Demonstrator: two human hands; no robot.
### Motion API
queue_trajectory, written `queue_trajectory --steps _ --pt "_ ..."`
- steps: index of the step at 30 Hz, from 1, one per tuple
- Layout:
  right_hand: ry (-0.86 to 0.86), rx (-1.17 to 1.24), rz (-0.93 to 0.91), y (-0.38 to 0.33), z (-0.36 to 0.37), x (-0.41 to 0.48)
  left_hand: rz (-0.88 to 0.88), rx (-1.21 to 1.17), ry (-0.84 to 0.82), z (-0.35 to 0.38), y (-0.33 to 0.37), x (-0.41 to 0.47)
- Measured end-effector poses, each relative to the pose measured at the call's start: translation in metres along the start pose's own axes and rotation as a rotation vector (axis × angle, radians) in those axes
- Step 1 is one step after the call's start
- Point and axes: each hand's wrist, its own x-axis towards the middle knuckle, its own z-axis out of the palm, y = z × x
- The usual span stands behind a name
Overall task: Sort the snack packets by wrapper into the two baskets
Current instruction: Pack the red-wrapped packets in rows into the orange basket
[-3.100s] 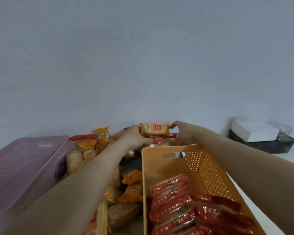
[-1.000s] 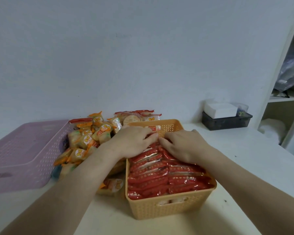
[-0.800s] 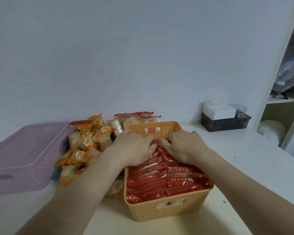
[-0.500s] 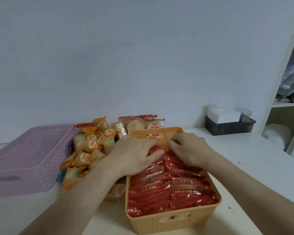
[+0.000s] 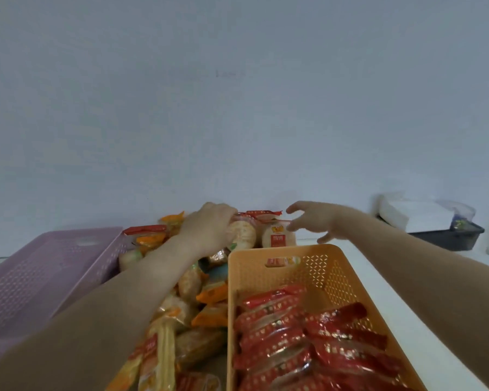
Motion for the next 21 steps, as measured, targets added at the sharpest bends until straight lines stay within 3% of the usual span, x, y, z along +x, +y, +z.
queue_trajectory --steps 3,6,9,11,14,18,21 --pt "-0.062 -0.350 -0.062 0.007 0.017 0.024 -0.009 0.219 -0.098 0.022 0.001 0.015" --pt "-0.013 -0.494 -0.123 0.009 0.022 0.034 -0.039 0.317 -0.022 0.033 -0.003 0.021" --pt "0.063 -0.562 -0.178 0.014 0.022 0.047 -0.058 0.290 0.116 0.034 -0.015 0.025" --pt "0.155 -0.564 -0.241 0.020 0.021 0.051 -0.093 0.127 0.187 0.029 -0.017 0.020" --pt "0.216 -0.444 -0.311 0.020 0.012 0.046 -0.188 -0.305 0.310 0.009 -0.011 0.008" --pt "0.363 -0.072 -0.345 0.009 -0.017 0.007 -0.198 -0.791 0.502 -0.031 0.001 -0.020" --pt "0.424 0.345 -0.497 -0.002 -0.032 -0.048 -0.128 -0.915 0.506 -0.055 0.020 -0.051"
